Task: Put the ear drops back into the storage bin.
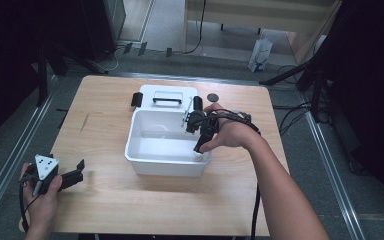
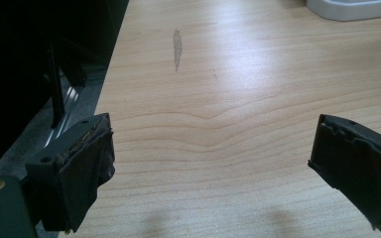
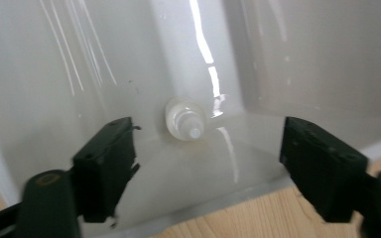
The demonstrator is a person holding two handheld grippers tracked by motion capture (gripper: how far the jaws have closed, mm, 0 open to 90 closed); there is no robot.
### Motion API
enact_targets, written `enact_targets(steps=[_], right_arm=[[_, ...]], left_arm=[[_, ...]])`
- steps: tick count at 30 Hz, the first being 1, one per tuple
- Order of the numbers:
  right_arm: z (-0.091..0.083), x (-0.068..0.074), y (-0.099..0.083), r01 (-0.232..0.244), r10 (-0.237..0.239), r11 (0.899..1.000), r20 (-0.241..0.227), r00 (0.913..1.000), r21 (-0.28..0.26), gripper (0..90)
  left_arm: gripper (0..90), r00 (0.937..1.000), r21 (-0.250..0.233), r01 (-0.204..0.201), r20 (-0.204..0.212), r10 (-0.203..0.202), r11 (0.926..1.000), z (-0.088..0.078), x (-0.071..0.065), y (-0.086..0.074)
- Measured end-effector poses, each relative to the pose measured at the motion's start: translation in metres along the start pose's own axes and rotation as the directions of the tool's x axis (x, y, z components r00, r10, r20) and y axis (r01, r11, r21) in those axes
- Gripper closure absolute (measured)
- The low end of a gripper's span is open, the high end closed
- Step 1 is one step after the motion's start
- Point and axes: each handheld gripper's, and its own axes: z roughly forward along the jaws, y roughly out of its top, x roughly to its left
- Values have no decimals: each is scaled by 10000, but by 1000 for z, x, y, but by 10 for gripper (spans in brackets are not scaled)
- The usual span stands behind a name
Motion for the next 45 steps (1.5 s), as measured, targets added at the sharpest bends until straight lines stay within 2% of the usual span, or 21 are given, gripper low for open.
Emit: enact_targets(steps=[3,6,11,15,28,30,38,45], right_arm=[[-12,1,1,-268,267,9996,286,9992,14,92],[-22,0,-1,-460,463,9989,267,9986,-97,1],[-34,-1,-7,-630,633,9980,480,9968,-70,0],[-40,-5,-19,-1074,1078,9942,671,9919,-95,0],[-39,-7,-61,-1706,1709,9853,521,9839,-103,0],[-38,-7,-62,-1723,1724,9850,519,9837,-75,0],[-31,-2,-81,-2029,2038,9789,440,9780,-241,0],[-17,6,-99,-2261,2270,9736,265,9735,-302,0]], left_arm=[[42,10000,17,24,39,-24,10000,0,1,0],[42,10000,43,4,64,-5,10000,0,1,0],[42,10000,64,22,78,-22,10000,1,1,0],[42,10000,45,5,53,-5,10000,0,1,0],[42,10000,0,86,30,-86,10000,0,1,0],[42,10000,36,51,41,-51,10000,0,1,0],[42,10000,49,19,48,-19,10000,0,1,0],[42,10000,113,-18,58,17,9999,1,1,0]])
